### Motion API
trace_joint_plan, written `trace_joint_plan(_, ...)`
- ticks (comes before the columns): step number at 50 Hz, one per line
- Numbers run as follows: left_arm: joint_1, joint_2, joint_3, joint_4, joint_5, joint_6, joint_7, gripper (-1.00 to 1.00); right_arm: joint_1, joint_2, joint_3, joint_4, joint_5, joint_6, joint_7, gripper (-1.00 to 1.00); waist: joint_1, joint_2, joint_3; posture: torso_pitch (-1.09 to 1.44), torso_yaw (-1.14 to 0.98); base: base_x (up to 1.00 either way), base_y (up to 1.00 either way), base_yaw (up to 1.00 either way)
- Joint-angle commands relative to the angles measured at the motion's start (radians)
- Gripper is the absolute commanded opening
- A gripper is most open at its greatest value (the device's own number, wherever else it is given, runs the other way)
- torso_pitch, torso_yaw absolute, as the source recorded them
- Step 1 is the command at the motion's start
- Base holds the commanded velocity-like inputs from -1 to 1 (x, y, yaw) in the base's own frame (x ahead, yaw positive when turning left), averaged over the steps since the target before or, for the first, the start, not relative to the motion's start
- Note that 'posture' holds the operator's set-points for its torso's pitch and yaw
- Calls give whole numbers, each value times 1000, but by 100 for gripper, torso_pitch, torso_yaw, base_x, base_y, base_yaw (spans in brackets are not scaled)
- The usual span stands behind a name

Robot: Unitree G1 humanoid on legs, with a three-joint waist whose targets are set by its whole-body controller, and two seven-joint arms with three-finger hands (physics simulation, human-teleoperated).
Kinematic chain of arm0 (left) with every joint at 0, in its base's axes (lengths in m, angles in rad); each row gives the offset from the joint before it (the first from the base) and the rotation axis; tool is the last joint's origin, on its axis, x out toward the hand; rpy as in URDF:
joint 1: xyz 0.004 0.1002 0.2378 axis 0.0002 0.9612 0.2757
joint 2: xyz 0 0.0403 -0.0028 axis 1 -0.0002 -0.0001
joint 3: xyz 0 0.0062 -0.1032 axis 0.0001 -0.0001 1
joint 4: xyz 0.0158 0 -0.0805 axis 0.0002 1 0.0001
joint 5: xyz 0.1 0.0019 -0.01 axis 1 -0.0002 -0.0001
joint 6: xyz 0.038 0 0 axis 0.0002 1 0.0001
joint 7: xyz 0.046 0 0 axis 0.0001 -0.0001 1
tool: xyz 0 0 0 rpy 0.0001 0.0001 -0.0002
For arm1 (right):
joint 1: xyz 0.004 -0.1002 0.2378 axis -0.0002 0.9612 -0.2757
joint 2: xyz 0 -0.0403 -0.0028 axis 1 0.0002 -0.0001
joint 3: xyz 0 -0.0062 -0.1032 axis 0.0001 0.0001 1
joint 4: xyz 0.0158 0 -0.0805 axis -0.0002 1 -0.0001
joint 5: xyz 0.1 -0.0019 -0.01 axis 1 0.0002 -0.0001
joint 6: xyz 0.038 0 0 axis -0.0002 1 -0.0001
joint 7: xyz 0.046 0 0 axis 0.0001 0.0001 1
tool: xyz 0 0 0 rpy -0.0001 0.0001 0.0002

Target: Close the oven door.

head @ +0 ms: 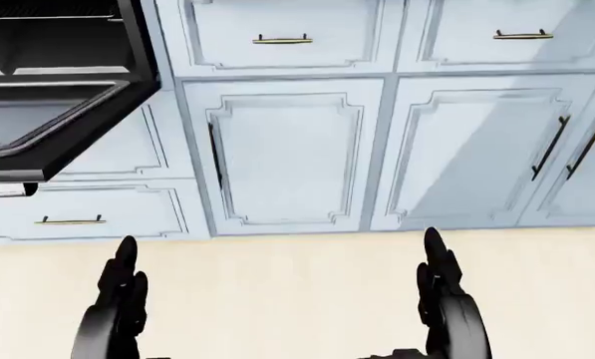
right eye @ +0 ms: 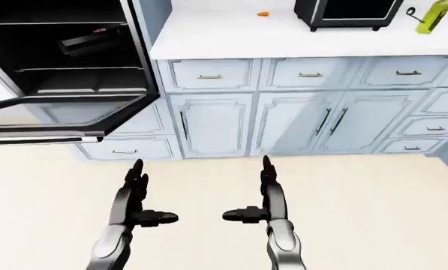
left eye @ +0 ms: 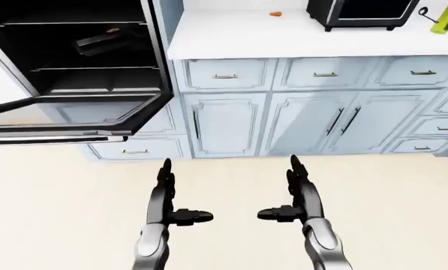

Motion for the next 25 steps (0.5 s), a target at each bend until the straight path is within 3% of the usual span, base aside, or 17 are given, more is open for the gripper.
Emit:
trace_joint_plan(1,-44,31,31,-93,-45,-43,-51,100,-32,-21,-2,-96,-16,-70,13,100,-2,-8,-1,0,0,0,0,0)
trace_joint_plan(3,-47,30,37,-81,-40,-36,-57,100,-33,-18,-7,-95,-19,-67,18,100,8,0,-62,0,0,0,0,0)
trace_joint_plan(4,-47,29,37,-79,-38,-37,-58,100,-33,-17,-8,-95,-19,-67,19,100,8,0,-52,0,0,0,0,0)
trace_joint_plan(5,-46,27,36,-83,-38,-34,-61,100,-33,-16,-8,-94,-22,-66,21,100,7,-5,-15,0,0,0,0,0)
trace_joint_plan(7,-45,27,36,-84,-38,-32,-67,100,-32,-16,-7,-94,-27,-66,23,100,7,-6,-69,0,0,0,0,0)
trace_joint_plan(8,-46,27,37,-82,-40,-31,-69,100,-32,-15,-8,-93,-26,-66,24,100,8,-6,-74,0,0,0,0,0)
trace_joint_plan(13,-48,33,56,-103,-70,-31,-85,100,-39,-24,-23,-87,-26,-79,31,100,9,-4,-79,0,0,0,0,0)
trace_joint_plan(16,-82,72,125,-38,-91,-92,-80,100,-75,-65,-79,11,-38,-159,30,100,8,-3,-81,0,0,0,0,0)
trace_joint_plan(20,-113,129,196,172,-142,-314,-150,100,-129,-112,-132,203,-38,-295,15,100,6,-2,-85,0,0,0,0,0)
trace_joint_plan(21,-124,141,218,232,-170,-344,-158,100,-149,-127,-141,297,-35,-358,22,100,6,-2,-88,0,0,0,0,0)
trace_joint_plan(22,-157,163,240,366,-154,-471,-144,100,-182,-153,-144,434,-90,-478,-20,100,6,-1,-88,0,0,0,0,0)
trace_joint_plan(23,-171,179,244,443,-159,-496,-137,100,-182,-165,-140,491,-58,-543,43,100,5,0,-85,0,0,0,0,0)
trace_joint_plan(25,-198,206,240,644,-194,-605,-203,100,-236,-196,-162,699,-29,-636,49,100,5,1,-90,0,0,0,0,0)
